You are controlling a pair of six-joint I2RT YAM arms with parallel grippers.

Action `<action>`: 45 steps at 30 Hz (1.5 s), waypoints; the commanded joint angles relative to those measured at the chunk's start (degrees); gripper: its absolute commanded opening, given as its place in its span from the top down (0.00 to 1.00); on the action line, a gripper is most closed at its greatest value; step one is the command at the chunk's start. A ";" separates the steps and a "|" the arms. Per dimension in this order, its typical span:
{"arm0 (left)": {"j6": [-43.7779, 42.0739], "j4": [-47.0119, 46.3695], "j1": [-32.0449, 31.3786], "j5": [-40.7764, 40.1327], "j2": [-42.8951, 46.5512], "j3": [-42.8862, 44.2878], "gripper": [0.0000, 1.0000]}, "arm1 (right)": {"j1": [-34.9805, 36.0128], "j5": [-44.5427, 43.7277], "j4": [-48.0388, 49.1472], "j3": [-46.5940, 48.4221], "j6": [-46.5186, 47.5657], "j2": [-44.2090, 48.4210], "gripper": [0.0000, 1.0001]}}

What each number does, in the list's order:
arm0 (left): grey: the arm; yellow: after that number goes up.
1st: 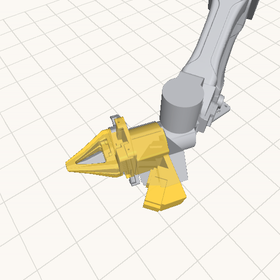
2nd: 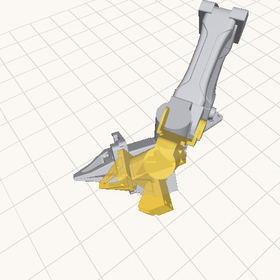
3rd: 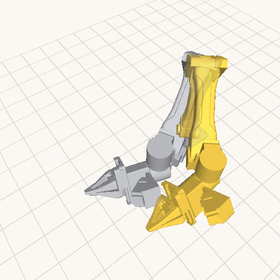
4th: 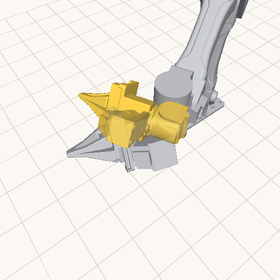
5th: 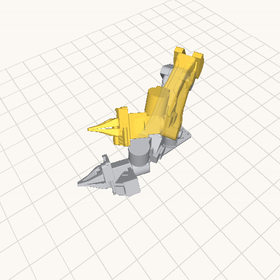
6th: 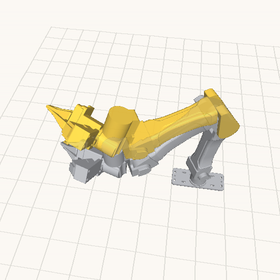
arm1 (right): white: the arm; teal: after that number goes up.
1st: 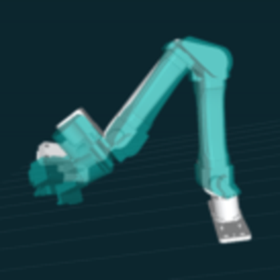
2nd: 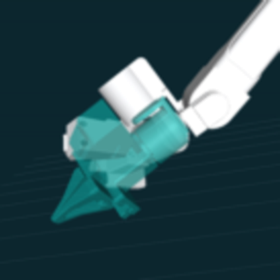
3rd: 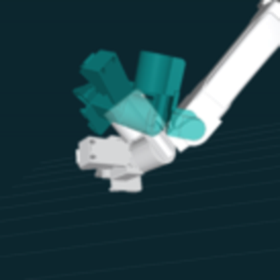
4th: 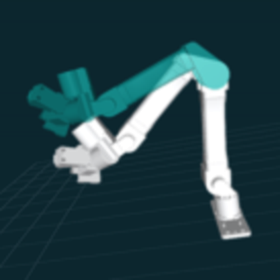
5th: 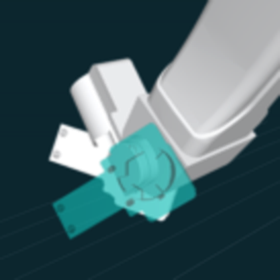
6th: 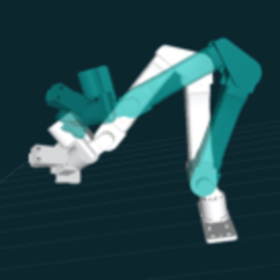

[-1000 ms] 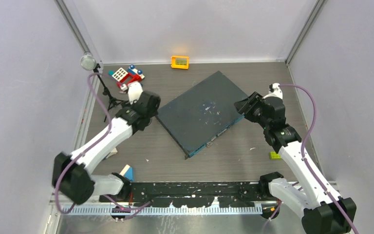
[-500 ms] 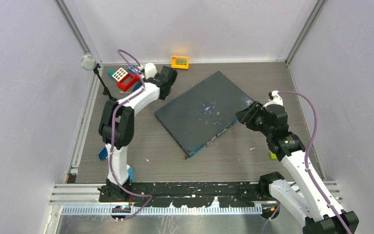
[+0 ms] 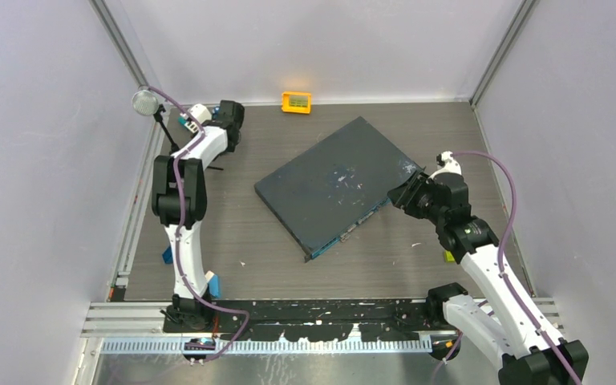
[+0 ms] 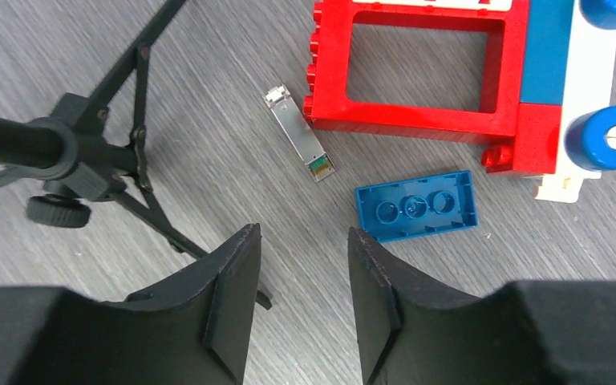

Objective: Insert the plug into the switch port
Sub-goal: Pick up the plug from the corner of the board.

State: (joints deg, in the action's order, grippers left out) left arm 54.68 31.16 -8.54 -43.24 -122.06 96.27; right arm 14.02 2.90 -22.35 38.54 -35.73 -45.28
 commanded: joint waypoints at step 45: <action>2.35 -9.13 6.38 5.73 -4.46 -4.81 0.29 | -0.14 1.84 1.33 -1.89 2.44 -1.56 0.53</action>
State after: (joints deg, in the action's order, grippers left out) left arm 56.64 22.68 -2.85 -39.24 -129.25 96.90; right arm 14.02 3.73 -22.33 36.53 -34.13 -47.03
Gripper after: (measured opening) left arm 0.650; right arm 0.469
